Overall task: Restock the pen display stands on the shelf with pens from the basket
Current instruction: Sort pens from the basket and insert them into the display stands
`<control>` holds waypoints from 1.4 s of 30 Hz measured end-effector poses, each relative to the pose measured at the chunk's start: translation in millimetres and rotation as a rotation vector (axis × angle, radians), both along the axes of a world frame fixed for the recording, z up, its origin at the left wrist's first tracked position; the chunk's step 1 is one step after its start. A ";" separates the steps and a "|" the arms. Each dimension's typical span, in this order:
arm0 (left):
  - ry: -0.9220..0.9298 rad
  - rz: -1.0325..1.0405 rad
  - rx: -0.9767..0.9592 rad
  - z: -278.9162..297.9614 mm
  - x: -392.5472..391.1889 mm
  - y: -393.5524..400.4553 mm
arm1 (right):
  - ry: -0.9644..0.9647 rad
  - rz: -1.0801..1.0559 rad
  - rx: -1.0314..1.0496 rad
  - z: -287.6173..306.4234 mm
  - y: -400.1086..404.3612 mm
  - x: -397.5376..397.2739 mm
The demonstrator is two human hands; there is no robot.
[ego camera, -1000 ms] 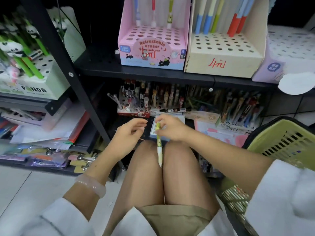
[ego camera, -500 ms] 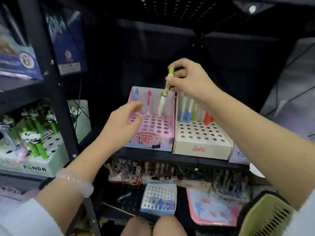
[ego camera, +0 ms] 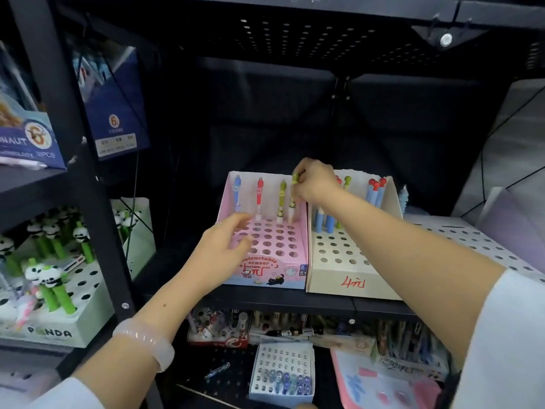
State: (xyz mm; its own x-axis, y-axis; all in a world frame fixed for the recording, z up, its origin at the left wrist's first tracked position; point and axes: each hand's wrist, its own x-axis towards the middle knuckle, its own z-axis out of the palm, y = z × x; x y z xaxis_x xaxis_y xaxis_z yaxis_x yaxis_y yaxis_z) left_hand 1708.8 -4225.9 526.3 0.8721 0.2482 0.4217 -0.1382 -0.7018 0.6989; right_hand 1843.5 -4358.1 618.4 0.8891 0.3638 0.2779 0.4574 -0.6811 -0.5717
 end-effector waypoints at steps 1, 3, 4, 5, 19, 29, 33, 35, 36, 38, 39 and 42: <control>-0.005 0.001 -0.004 -0.3 -0.3 0.0 | -0.009 -0.004 -0.083 -0.6 2.8 -0.1; -0.011 0.005 -0.021 0.2 -0.4 0.5 | -0.048 -0.030 -0.217 0.3 8.3 -1.1; -0.013 0.007 -0.030 0.5 -0.7 1.0 | -0.066 -0.042 -0.263 1.3 10.3 -3.0; -0.014 0.009 -0.040 1.0 -0.8 1.6 | -0.088 -0.054 -0.298 1.7 12.0 -3.9; 0.005 -0.003 -0.070 -4.9 2.7 -3.8 | -0.195 0.019 -0.504 -7.6 -4.3 -1.2; -0.088 -0.001 -0.022 6.9 5.6 -50.9 | -0.178 0.242 -0.077 5.4 -64.2 -23.7; -0.155 -0.166 -0.081 12.4 6.3 -112.1 | -0.088 0.230 -0.050 -7.0 -132.0 -50.2; -0.134 -0.292 -0.166 8.3 3.8 -150.6 | -0.032 0.209 -0.063 -20.5 -172.4 -63.3; -0.111 -0.350 -0.208 3.8 2.1 -169.8 | 0.002 0.199 -0.059 -28.9 -193.5 -69.3; -0.038 -0.453 -0.247 -10.0 -1.3 -207.7 | 0.083 0.177 -0.062 -49.7 -236.4 -81.2; 0.000 -0.499 -0.242 -19.0 -3.1 -225.7 | 0.131 0.165 -0.072 -62.2 -257.3 -87.4; 0.048 -0.577 -0.178 -47.9 -8.6 -273.7 | 0.237 0.083 -0.111 -106.2 -313.9 -103.1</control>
